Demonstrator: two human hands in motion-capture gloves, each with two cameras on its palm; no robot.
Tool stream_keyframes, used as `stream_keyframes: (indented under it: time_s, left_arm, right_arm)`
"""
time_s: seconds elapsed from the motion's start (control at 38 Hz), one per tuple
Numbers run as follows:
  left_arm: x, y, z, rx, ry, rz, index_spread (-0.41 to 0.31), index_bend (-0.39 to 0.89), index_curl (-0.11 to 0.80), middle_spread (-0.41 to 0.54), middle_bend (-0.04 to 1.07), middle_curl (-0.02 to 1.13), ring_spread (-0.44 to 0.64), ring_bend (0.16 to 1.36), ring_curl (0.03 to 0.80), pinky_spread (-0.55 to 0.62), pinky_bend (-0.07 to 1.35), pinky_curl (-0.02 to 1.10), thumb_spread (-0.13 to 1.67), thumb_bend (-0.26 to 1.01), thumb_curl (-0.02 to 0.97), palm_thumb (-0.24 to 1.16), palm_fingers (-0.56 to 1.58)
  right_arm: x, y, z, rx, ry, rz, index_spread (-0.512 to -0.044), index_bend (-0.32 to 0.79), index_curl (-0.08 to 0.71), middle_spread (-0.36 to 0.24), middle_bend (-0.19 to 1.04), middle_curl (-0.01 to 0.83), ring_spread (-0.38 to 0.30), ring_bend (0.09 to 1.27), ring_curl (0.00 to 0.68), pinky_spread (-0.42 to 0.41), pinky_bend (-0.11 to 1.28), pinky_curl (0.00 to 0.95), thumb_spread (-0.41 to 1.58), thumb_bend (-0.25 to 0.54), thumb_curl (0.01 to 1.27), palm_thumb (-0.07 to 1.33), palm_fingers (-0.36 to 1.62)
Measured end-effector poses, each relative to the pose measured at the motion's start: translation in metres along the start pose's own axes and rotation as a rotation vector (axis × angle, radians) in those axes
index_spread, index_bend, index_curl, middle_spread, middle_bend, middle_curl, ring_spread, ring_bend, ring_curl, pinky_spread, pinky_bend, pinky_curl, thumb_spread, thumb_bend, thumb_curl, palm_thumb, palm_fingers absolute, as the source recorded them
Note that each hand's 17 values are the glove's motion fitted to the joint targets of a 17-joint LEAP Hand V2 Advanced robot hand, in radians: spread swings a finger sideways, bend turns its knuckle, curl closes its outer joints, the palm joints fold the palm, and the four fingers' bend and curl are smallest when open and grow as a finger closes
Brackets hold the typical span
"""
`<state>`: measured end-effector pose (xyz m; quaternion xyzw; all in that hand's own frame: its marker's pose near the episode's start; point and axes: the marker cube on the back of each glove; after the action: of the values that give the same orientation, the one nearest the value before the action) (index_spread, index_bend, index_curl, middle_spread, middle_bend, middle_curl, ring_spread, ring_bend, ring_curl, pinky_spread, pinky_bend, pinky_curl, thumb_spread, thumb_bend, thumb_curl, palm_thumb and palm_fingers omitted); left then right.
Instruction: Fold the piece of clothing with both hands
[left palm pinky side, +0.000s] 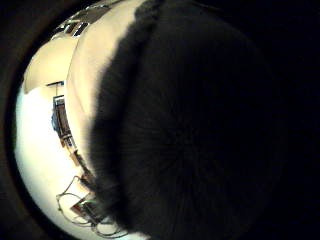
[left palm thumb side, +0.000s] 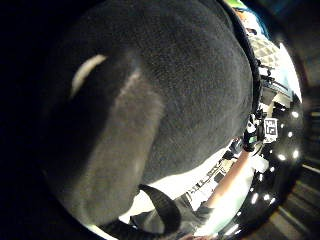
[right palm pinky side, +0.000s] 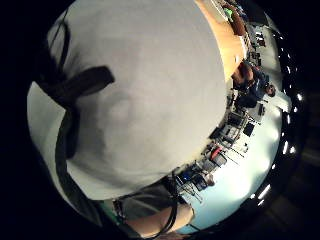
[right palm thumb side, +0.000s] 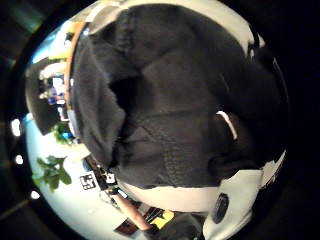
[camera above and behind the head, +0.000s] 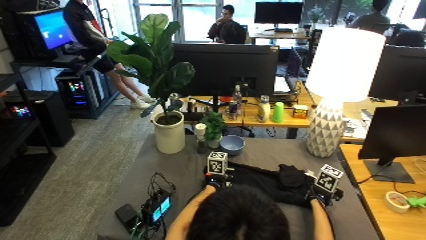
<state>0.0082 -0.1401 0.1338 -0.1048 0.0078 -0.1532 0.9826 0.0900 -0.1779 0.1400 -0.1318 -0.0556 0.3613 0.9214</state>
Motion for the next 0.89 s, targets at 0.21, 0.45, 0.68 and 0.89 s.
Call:
stream_keyframes:
  time_s: [0.21,0.45,0.68,0.89]
  left_arm:
    - [-0.027,0.021,-0.078,0.248,0.109,0.041,-0.118,0.25,0.366,0.022,0.2,0.3,0.13,0.5,0.311,0.25,0.32,0.32,1.3,0.04,0.193,0.15,0.43]
    - [-0.062,0.033,-0.129,0.472,0.171,-0.057,-0.138,0.23,0.394,-0.024,0.16,0.33,0.07,0.49,0.339,0.16,0.29,0.34,1.34,0.05,0.208,0.21,0.47]
    - [-0.111,0.025,-0.147,0.544,0.423,-0.084,-0.162,0.27,0.423,-0.057,0.13,0.31,0.02,0.46,0.329,0.06,0.28,0.34,1.41,0.07,0.223,0.28,0.66]
    - [-0.14,0.043,-0.144,0.508,0.429,-0.114,-0.171,0.25,0.433,-0.068,0.12,0.29,-0.02,0.46,0.336,0.0,0.3,0.36,1.46,0.08,0.232,0.3,0.72]
  right_arm:
    - [-0.034,0.01,-0.073,0.127,-0.045,-0.067,-0.206,0.21,0.277,-0.067,0.38,0.513,-0.161,0.69,0.478,-0.185,0.71,0.453,1.14,0.078,0.36,0.98,1.29]
    - [-0.164,0.085,-0.141,0.239,-0.176,-0.315,-0.202,0.18,0.336,-0.096,0.46,0.548,-0.187,0.73,0.505,-0.192,0.73,0.487,1.04,0.038,0.39,1.02,1.3]
    - [-0.345,0.229,-0.083,0.103,-0.017,-0.542,-0.196,0.17,0.372,-0.11,0.5,0.568,-0.198,0.76,0.524,-0.196,0.77,0.518,0.92,-0.019,0.44,1.01,1.28]
    - [-0.404,0.261,0.009,-0.184,-0.002,-0.685,-0.203,0.12,0.375,-0.113,0.48,0.566,-0.206,0.78,0.531,-0.201,0.8,0.537,0.83,-0.031,0.48,0.99,1.19]
